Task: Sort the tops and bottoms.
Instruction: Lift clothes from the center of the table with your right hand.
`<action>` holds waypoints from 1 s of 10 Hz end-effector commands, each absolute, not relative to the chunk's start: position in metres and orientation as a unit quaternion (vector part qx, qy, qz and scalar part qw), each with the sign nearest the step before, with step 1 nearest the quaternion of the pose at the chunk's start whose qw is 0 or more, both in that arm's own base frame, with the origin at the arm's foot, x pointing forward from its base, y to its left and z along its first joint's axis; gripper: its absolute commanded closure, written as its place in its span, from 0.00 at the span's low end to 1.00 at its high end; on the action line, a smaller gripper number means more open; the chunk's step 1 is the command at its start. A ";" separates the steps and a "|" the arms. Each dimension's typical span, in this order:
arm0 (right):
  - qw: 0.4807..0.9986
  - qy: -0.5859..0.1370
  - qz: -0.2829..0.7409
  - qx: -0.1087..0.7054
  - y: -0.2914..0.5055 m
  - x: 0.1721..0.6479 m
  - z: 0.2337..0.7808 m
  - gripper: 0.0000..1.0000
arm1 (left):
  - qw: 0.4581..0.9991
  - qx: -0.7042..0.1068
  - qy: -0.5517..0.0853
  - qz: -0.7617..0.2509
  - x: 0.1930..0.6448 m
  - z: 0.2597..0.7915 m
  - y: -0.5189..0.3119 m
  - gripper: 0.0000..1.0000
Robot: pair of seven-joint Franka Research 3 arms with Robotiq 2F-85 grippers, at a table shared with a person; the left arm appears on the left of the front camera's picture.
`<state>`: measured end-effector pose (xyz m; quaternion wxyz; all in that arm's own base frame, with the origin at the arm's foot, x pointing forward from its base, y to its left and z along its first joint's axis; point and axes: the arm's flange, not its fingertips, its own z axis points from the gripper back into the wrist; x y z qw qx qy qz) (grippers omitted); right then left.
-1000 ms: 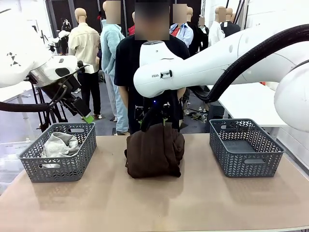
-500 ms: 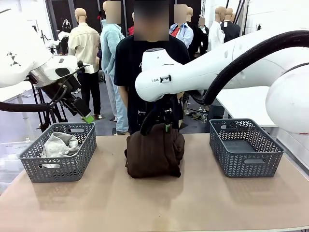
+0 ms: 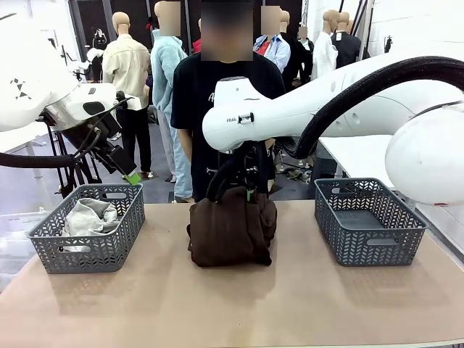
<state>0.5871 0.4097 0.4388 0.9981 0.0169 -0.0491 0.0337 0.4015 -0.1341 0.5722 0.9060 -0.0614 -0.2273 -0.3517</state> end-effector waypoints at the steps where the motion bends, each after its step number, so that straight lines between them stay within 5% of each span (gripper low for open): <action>1: 0.998 -0.044 0.044 0.023 0.412 0.589 0.441 0.33 | 0.903 -0.068 -0.228 -0.357 0.401 0.572 -0.132 0.00; 4: 0.998 -0.034 0.050 0.017 0.415 0.584 0.443 0.92 | 0.903 -0.068 -0.228 -0.357 0.401 0.572 -0.132 0.00; 5: 0.998 -0.031 0.052 0.012 0.415 0.583 0.443 1.00 | 0.903 -0.068 -0.228 -0.357 0.401 0.572 -0.132 0.00; 10: 0.998 -0.032 0.048 0.006 0.416 0.583 0.439 1.00 | 0.903 -0.068 -0.228 -0.357 0.401 0.572 -0.132 0.00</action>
